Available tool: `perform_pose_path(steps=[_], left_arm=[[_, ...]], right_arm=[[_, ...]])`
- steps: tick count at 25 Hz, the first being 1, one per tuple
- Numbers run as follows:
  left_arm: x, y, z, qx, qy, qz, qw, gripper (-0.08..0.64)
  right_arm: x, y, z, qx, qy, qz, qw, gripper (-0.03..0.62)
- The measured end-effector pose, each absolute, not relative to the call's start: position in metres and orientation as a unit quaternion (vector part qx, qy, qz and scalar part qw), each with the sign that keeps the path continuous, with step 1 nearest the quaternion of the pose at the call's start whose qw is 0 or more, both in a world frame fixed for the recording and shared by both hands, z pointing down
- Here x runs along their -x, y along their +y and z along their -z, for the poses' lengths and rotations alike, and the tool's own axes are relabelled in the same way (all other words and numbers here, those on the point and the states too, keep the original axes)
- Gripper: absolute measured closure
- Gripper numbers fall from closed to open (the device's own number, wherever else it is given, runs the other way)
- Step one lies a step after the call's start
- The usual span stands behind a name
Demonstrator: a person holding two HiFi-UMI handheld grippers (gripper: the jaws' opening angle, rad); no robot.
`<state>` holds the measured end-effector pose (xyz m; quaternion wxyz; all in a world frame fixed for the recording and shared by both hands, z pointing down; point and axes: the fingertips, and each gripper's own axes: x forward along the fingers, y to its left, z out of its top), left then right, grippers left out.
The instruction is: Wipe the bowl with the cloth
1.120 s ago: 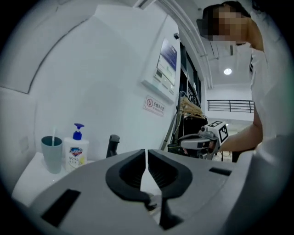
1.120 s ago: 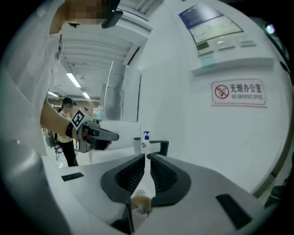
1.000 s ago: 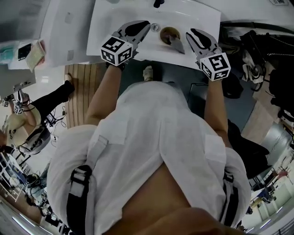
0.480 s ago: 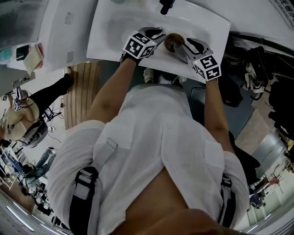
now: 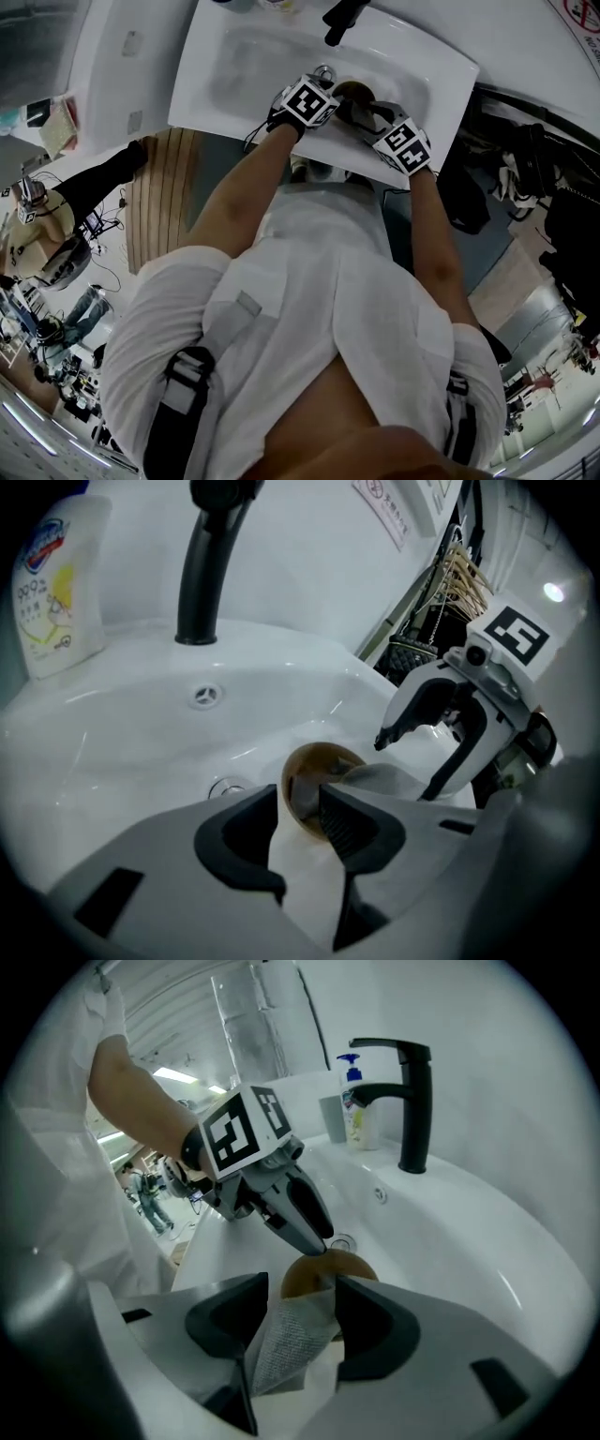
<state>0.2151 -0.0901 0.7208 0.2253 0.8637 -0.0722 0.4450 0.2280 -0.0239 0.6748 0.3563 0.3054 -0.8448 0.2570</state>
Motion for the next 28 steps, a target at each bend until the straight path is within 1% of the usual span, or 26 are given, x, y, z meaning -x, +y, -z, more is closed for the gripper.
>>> perform_pose_path(steps=[9,12,17,20,23,28], left_arm=[[-0.219,-0.087,-0.755,-0.825,-0.075,-0.499,0.256,0.422],[-0.218,-0.091,-0.763,-0.816,-0.081,-0.51,0.261,0.457],[-0.223,-0.087,-0.765,-0.817,-0.069,-0.511,0.258,0.483],[-0.222,-0.086,-0.764,-0.816,-0.074,-0.505,0.274,0.499],[-0.218,-0.091,-0.755,-0.818,-0.088,-0.496,0.278,0.53],[-0.19,-0.105,-0.743,-0.816,-0.13,-0.493,0.271,0.537]], right_arm=[[-0.223,-0.003,-0.71,-0.265,-0.828,-0.27,0.414,0.359],[-0.224,-0.007,-0.717,-0.263,-0.825,-0.266,0.423,0.359],[-0.228,-0.001,-0.725,-0.268,-0.813,-0.263,0.444,0.364],[-0.234,-0.002,-0.725,-0.281,-0.803,-0.25,0.463,0.461],[-0.241,-0.008,-0.716,-0.305,-0.803,-0.253,0.445,0.531],[-0.251,-0.033,-0.682,-0.37,-0.811,-0.272,0.363,0.543]])
